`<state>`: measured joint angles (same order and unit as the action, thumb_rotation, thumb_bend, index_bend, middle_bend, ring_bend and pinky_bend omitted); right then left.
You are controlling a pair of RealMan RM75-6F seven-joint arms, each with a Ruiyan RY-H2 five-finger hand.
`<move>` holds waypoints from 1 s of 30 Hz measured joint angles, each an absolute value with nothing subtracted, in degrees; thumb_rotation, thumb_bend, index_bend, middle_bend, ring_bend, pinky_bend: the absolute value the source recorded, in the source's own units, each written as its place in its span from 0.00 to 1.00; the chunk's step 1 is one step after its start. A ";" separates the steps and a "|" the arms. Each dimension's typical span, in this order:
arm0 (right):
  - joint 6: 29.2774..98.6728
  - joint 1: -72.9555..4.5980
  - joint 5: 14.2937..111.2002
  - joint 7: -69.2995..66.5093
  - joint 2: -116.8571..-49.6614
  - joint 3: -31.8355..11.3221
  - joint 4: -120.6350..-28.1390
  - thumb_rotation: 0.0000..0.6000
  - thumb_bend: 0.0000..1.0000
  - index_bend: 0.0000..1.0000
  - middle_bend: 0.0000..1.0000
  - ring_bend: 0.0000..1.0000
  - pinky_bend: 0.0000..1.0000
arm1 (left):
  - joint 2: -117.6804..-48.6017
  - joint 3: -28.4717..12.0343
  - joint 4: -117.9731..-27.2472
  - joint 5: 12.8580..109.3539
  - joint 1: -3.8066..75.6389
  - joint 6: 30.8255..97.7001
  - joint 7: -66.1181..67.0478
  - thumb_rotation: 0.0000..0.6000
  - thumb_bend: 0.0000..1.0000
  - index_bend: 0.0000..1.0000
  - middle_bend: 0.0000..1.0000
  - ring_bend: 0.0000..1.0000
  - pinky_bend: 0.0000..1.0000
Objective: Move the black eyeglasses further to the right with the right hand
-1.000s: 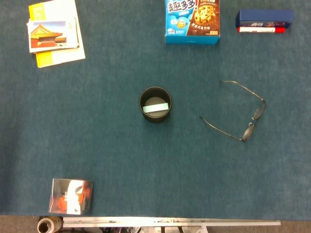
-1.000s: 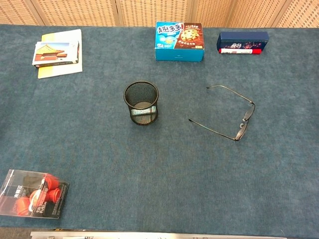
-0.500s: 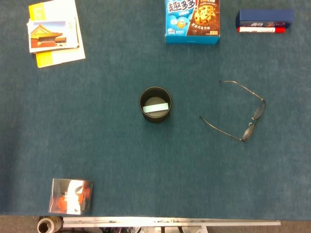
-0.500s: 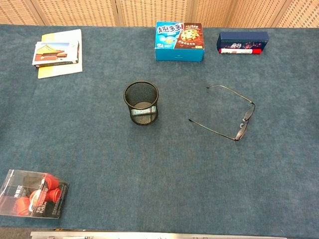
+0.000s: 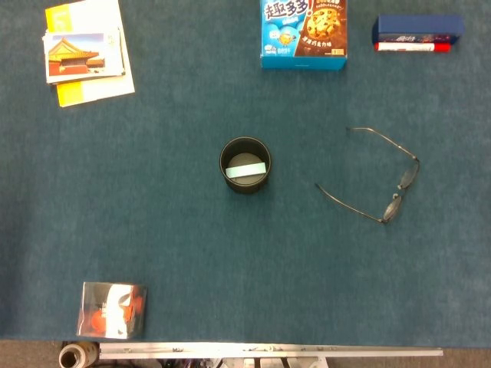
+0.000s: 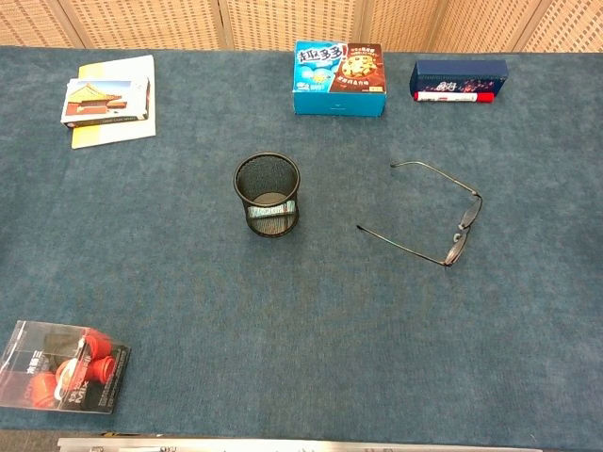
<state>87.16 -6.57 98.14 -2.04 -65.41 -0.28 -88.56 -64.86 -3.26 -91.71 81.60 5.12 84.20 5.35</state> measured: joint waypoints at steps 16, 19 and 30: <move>76.88 -12.00 101.29 11.30 -63.54 1.46 -95.63 1.00 0.96 0.39 0.34 0.22 0.31 | -64.42 -3.28 -91.53 82.15 4.65 84.82 3.69 1.00 0.48 0.53 0.37 0.41 0.51; 74.23 -13.14 100.69 13.53 -63.46 1.48 -96.95 1.00 0.98 0.39 0.33 0.22 0.31 | -64.42 -3.29 -91.52 82.19 4.62 84.86 3.66 1.00 0.48 0.53 0.37 0.41 0.51; 66.23 -16.25 96.07 20.80 -65.32 1.50 -98.45 1.00 0.99 0.39 0.32 0.21 0.31 | -64.41 -3.31 -91.54 82.31 4.54 84.93 3.63 1.00 0.48 0.53 0.37 0.41 0.51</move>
